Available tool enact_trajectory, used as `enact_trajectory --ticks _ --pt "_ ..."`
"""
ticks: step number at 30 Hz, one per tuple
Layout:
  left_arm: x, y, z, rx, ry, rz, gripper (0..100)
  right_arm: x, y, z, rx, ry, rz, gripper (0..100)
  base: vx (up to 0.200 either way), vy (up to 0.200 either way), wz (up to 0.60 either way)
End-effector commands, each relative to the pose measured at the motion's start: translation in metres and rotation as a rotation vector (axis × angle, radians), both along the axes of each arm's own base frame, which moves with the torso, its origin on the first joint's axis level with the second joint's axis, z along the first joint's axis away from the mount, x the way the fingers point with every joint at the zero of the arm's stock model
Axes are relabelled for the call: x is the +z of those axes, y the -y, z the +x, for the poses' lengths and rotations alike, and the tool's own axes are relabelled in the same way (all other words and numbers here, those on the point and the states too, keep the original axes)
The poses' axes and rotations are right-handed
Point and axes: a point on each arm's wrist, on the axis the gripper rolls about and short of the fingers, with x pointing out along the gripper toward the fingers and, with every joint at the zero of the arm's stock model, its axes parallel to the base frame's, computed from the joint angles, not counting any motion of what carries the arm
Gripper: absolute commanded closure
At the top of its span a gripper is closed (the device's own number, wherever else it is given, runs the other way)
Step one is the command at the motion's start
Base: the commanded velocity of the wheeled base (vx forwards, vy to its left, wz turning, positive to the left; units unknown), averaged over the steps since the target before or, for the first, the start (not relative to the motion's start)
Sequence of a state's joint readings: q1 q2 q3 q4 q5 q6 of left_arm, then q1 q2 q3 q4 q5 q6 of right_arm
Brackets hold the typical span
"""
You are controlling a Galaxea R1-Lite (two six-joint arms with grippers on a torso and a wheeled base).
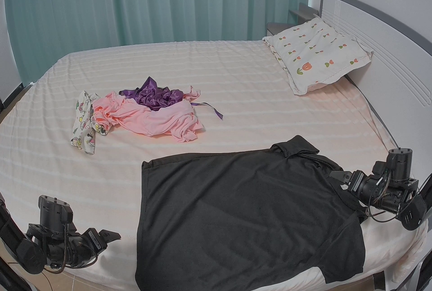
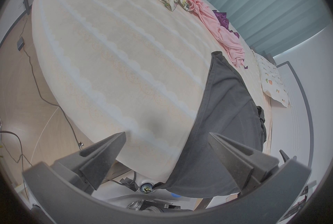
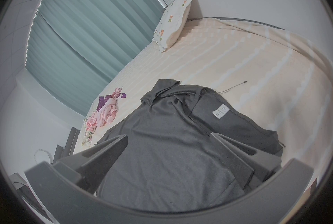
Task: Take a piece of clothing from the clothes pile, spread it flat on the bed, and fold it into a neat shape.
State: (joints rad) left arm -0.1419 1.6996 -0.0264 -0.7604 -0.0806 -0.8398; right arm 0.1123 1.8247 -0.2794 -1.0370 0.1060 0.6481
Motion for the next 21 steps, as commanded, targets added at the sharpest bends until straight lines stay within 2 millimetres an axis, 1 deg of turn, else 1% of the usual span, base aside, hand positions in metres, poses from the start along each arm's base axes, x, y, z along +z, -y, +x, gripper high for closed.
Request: enact_trajectory --ticks 1,4,5,6,9,10,11,12,15,16,17,18,19,21 --pt "-0.001 0.001 0.000 0.003 -0.005 -0.008 0 0.009 -0.015 0.019 0.048 0.025 0.014 0 0.000 0.000 0.00" --pt "0.000 0.002 0.001 0.009 -0.004 -0.018 0 0.006 -0.029 0.041 0.054 0.022 0.064 0 0.000 0.000 0.00" --pt "0.000 0.002 0.001 0.009 -0.002 -0.019 0 0.005 -0.035 0.054 0.052 0.028 0.091 0 0.000 0.000 0.00" --pt "0.000 0.002 0.001 0.008 -0.002 -0.020 0 0.004 -0.038 0.059 0.054 0.026 0.102 0 0.000 0.000 0.00" --pt "0.000 0.002 0.001 0.009 -0.003 -0.021 0 -0.011 -0.055 0.089 0.053 -0.012 0.135 0 0.000 0.000 0.00" --pt "0.000 0.003 0.001 0.008 -0.003 -0.022 0 -0.016 -0.060 0.096 0.056 -0.028 0.142 0 0.000 0.000 0.00" --pt "0.000 0.003 0.001 0.008 -0.003 -0.022 0 -0.016 -0.060 0.096 0.056 -0.028 0.142 0 0.000 0.000 0.00" --pt "0.000 0.003 0.001 0.009 -0.003 -0.023 0 -0.026 -0.067 0.111 0.052 -0.058 0.149 0 0.000 0.000 0.00" --pt "0.001 0.003 0.000 0.023 -0.004 -0.038 0 -0.035 -0.077 0.128 0.057 -0.088 0.146 0 0.000 0.000 0.00" --pt "0.001 0.003 0.000 0.024 -0.003 -0.041 0 -0.036 -0.079 0.130 0.060 -0.095 0.145 0 0.000 0.000 0.00" --pt "0.001 0.003 0.001 0.027 -0.001 -0.058 0 -0.040 -0.082 0.138 0.059 -0.098 0.141 0 0.000 0.000 0.00" --pt "0.001 0.003 0.001 0.027 -0.001 -0.058 0 -0.040 -0.082 0.138 0.059 -0.098 0.141 0 0.000 0.000 0.00" --pt "0.002 0.004 0.002 0.027 0.007 -0.082 0 -0.042 -0.089 0.147 0.063 -0.099 0.137 0 0.000 0.000 0.00" --pt "0.003 0.004 0.002 0.032 0.014 -0.093 0 -0.042 -0.097 0.153 0.068 -0.101 0.131 0 0.000 0.000 0.00"
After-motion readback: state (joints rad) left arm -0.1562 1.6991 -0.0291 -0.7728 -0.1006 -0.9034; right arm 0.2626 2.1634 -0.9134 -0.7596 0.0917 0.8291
